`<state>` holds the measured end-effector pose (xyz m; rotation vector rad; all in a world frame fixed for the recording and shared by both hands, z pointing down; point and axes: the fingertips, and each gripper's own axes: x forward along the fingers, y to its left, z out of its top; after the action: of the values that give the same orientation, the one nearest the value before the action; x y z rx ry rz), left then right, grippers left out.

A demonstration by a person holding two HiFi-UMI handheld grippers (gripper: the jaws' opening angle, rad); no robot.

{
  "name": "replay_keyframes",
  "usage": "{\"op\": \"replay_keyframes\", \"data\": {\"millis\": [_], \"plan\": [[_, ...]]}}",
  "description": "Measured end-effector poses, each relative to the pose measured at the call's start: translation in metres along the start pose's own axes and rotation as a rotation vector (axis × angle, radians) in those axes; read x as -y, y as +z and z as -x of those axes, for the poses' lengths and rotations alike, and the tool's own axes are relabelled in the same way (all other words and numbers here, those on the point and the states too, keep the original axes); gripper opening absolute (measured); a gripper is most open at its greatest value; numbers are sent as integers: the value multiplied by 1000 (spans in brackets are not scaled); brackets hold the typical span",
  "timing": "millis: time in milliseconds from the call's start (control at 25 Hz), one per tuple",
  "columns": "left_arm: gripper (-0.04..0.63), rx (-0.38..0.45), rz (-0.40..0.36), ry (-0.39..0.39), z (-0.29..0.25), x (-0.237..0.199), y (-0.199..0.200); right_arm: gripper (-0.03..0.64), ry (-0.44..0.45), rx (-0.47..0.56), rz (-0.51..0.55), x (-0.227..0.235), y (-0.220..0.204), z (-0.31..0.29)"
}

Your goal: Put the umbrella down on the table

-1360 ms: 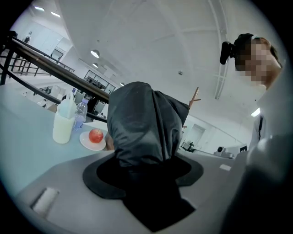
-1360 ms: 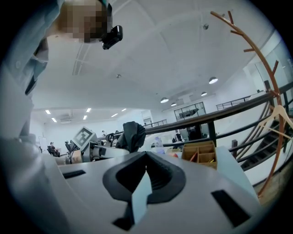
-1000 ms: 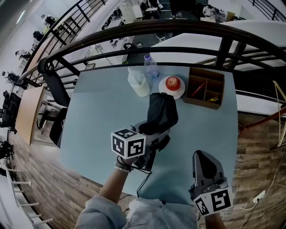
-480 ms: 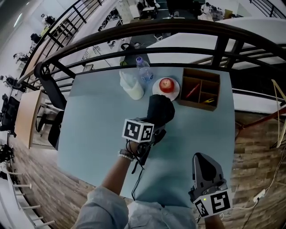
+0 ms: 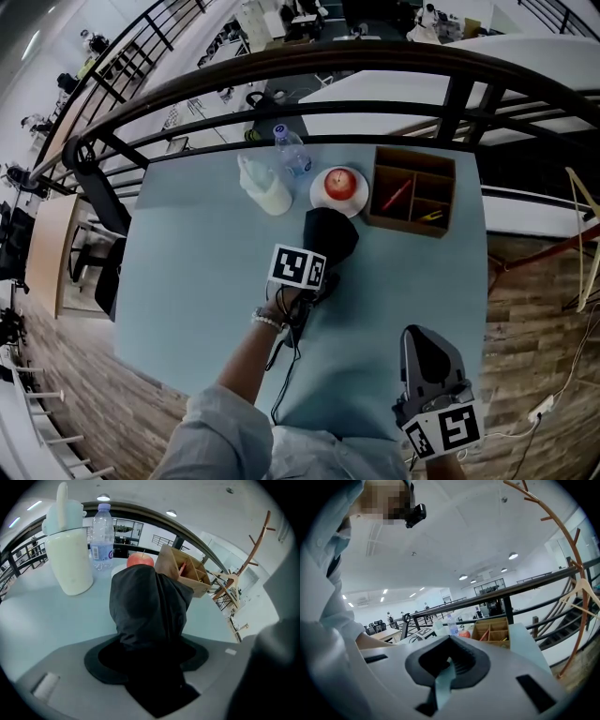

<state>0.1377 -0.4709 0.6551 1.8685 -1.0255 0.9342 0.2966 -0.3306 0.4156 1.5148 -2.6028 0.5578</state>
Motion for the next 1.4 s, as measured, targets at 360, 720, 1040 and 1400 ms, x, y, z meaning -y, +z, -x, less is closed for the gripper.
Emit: {"op": "replay_keyframes", "data": {"millis": [360,720,1040,1400], "plan": [[276,-6,-33,-1,-10,-1,3,-5,0,0,-8,-5,-2,-5],[287,68,4,-68,3,5,7,-5,-2,5,6,-13,3,-5],[286,144,26,-93,24,11,10,-5,7,27,19,-27,11,-4],[128,240,-89,-48,52,15,7,-5,20,28,34,-50,10,5]]}}
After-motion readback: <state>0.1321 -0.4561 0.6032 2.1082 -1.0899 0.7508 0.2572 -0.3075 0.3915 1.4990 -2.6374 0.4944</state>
